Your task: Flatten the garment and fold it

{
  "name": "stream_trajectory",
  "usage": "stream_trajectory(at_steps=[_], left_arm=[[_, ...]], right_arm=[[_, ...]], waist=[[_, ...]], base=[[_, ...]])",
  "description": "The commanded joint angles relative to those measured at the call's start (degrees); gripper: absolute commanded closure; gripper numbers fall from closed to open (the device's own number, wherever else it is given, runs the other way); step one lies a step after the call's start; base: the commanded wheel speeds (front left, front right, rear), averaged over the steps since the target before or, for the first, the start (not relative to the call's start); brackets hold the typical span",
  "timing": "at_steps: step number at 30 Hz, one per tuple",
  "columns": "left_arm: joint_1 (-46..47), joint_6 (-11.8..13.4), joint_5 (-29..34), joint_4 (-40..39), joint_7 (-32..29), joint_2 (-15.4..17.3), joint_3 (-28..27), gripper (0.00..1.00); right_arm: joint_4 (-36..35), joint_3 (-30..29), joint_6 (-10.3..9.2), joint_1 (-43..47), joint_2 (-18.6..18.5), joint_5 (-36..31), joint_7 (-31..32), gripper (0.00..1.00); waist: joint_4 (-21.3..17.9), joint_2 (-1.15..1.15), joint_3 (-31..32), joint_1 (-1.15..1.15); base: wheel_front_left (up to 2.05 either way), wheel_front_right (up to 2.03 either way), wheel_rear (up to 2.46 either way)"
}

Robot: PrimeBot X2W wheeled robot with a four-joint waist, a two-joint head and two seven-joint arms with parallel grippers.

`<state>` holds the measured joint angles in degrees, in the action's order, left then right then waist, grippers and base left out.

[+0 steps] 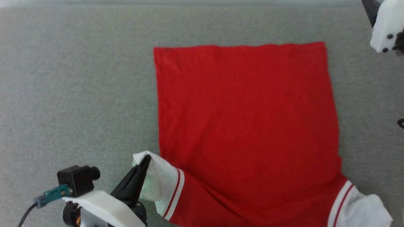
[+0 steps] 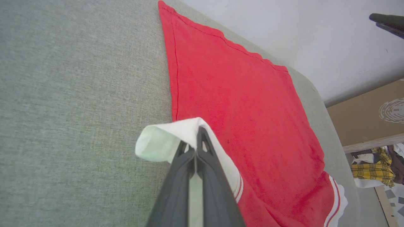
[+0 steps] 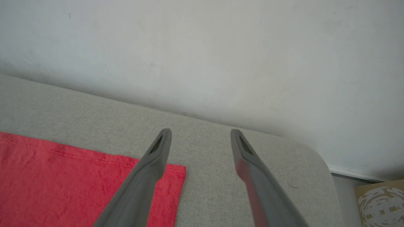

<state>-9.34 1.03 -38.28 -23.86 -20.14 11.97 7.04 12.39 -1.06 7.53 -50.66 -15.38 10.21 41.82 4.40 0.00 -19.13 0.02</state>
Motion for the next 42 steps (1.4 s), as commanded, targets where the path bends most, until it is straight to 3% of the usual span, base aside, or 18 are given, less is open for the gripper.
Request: stream_trajectory(at_steps=[1,8,16,17,18,19,20,29,36,42], left_arm=[[1.34,-0.61,0.32,0.24,0.30,0.03,0.32,1.00],[4.10,-1.90,0.24,1.44,1.02,-0.45,1.67,1.00],[5.51,-2.64,-0.17,3.61,1.82,-0.81,2.17,1.00],[5.62,-2.66,-0.23,3.80,1.85,-0.85,2.22,1.00],[5.72,-2.67,-0.32,3.95,1.87,-0.88,2.23,1.00],[5.82,-2.68,-0.38,4.04,1.87,-0.87,2.23,1.00],[5.94,-2.69,-0.43,4.12,1.89,-0.86,2.20,1.00],[6.08,-2.24,-0.06,4.71,2.56,-0.53,1.67,1.00],[3.75,-0.66,0.97,4.88,2.44,0.20,1.00,1.00],[-0.42,1.68,1.49,4.05,1.58,0.85,-0.07,1.00]], right_arm=[[1.98,0.17,-0.04,-1.14,-0.29,-0.53,0.30,0.00],[11.41,-2.50,-0.04,-2.99,0.15,-5.00,3.45,0.00],[15.71,-5.39,-0.04,0.29,1.90,-6.49,9.24,0.00],[16.11,-5.95,-0.04,0.73,2.28,-6.99,10.58,0.12],[16.14,-6.43,-0.04,1.02,2.63,-7.51,11.59,0.53],[15.81,-7.09,-0.04,1.14,3.00,-8.06,11.96,0.83],[15.32,-7.51,-0.04,1.23,3.28,-8.78,11.81,1.00],[12.61,-6.38,-0.04,1.22,4.23,-9.89,5.39,1.00],[7.59,-3.65,-0.04,4.50,3.78,-3.55,0.68,1.00],[-3.23,-3.79,-0.04,14.70,0.37,3.23,1.63,1.00]], waist=[[3.60,0.00,-4.72,-0.02],[6.13,0.00,-9.00,-0.02],[7.12,0.00,-10.57,-0.02],[7.14,0.00,-10.56,-0.02],[7.13,0.00,-10.54,-0.02],[7.10,0.00,-10.55,-0.02],[7.07,0.00,-10.54,-0.02],[5.04,0.00,-7.74,-0.02],[1.65,0.00,-0.09,-0.02],[-1.61,0.00,7.21,-0.02]], base=[[0.00,0.00,0.00],[0.00,0.00,0.00],[0.00,0.00,0.00],[0.00,0.00,0.00],[0.00,0.00,0.00],[0.00,0.00,0.00],[0.00,0.00,0.00],[0.00,0.00,0.00],[0.00,0.00,0.00],[0.00,0.00,0.00]])
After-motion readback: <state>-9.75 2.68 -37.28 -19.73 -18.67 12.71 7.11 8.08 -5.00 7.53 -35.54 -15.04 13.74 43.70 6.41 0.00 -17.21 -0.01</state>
